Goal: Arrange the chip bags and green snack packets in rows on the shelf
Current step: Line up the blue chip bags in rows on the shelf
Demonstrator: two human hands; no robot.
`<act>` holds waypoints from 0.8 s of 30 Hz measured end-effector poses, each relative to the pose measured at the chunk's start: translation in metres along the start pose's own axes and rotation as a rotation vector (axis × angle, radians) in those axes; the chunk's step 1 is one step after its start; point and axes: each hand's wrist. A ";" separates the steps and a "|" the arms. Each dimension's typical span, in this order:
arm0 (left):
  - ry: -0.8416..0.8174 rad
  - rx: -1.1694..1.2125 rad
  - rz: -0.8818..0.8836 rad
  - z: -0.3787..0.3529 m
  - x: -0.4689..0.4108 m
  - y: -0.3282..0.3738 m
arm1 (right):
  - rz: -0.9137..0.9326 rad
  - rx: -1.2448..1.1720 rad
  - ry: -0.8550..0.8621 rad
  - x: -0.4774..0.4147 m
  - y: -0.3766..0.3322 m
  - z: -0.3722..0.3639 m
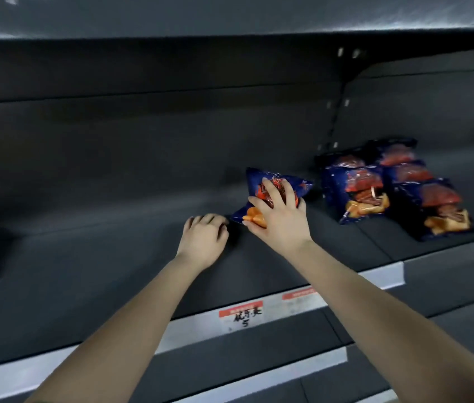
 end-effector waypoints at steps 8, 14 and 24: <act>-0.066 0.008 -0.164 -0.040 -0.035 0.083 | -0.133 0.122 0.017 0.038 0.091 0.017; -0.093 0.008 -0.235 -0.065 -0.051 0.136 | -0.128 0.170 0.009 0.059 0.141 0.023; -0.101 0.020 -0.193 -0.085 -0.069 0.170 | 0.082 0.188 -0.087 0.063 0.199 0.016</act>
Point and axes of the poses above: each hand's wrist, its own x-axis away from the middle knuckle, its own z-axis out of the back of the hand, y = z × x, and after that the axes turned 3 degrees about x, right-handed
